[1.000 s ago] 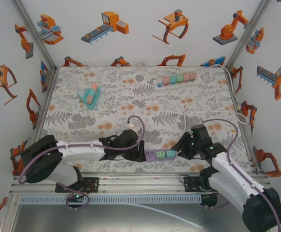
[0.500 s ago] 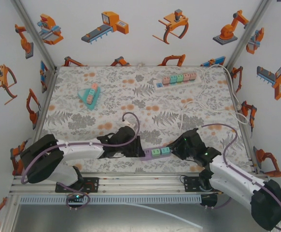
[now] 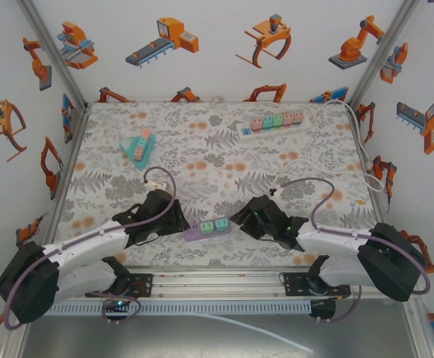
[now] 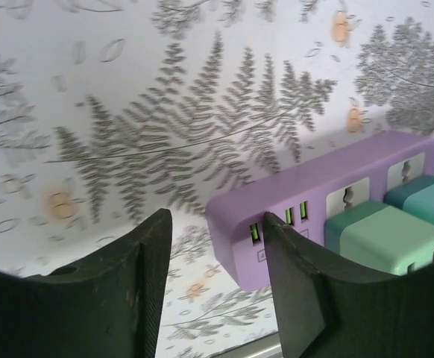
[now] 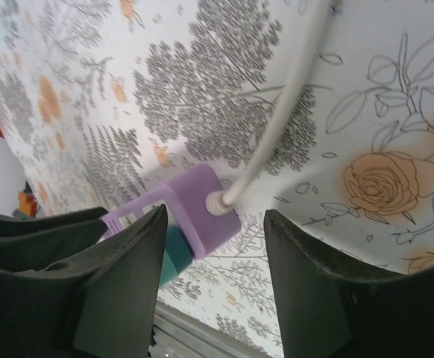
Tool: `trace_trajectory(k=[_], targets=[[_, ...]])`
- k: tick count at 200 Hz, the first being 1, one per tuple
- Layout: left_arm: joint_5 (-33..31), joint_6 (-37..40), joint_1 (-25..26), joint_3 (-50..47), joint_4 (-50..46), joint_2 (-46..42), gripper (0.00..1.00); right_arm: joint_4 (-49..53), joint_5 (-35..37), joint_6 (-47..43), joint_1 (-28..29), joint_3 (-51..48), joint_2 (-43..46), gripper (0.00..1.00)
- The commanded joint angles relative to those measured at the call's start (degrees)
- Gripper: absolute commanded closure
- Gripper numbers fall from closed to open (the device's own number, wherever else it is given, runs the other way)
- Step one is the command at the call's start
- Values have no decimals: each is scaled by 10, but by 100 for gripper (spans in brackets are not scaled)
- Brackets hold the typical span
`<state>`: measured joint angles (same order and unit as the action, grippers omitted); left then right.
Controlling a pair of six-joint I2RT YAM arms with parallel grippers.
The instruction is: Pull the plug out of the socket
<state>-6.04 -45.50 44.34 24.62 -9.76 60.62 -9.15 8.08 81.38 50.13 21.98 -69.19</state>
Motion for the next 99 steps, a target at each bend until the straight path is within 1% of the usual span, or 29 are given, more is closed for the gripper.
trace_trajectory(k=[1,13,26,29,30,31,33,34,37,38,41,42,45,46,48,49,50,58,70,85,99], targets=[[-30,41,-9,0,-89,-39,45,50,76,-31,-4,35,55,44],[-36,41,-11,1,-101,-65,42,116,110,-83,-7,64,94,42],[-36,44,-17,1,-106,-95,38,167,145,-192,-8,98,132,39],[-35,45,-18,1,-106,-101,37,171,151,-224,-8,104,139,39],[-35,46,-19,1,-107,-103,37,171,152,-250,-8,107,141,39],[-34,47,-19,1,-107,-105,37,172,153,-250,-8,109,143,39],[-34,47,-20,1,-107,-109,37,172,156,-271,-8,113,147,39],[-34,47,-21,1,-108,-112,36,172,156,-295,-8,114,149,39],[-33,49,-21,1,-109,-116,36,170,155,-318,-8,119,154,39],[-32,49,-22,2,-109,-117,36,170,155,-347,-8,121,156,39],[-31,50,-24,2,-110,-122,35,164,151,-370,-8,126,160,39],[-31,51,-24,2,-111,-124,35,164,149,-398,-8,127,161,39],[-28,52,-25,3,-111,-129,35,157,141,-421,-8,131,164,38],[-27,52,-26,3,-111,-131,35,157,138,-450,-8,132,164,38],[-26,53,-27,3,-111,-134,34,154,128,-472,-8,136,166,37],[-25,53,-27,3,-112,-135,34,153,122,-472,-9,137,167,37],[-25,54,-28,3,-112,-137,34,152,118,-502,-9,138,168,37],[-16,56,-33,5,-111,-145,33,138,67,-606,-8,148,171,36],[1,54,-46,8,-111,-150,32,129,-4,-733,-8,162,164,34],[32,37,-63,10,-108,-146,32,129,-85,-849,-8,175,144,29],[68,15,-79,5,-87,-141,32,138,-169,-963,-8,184,117,28]])
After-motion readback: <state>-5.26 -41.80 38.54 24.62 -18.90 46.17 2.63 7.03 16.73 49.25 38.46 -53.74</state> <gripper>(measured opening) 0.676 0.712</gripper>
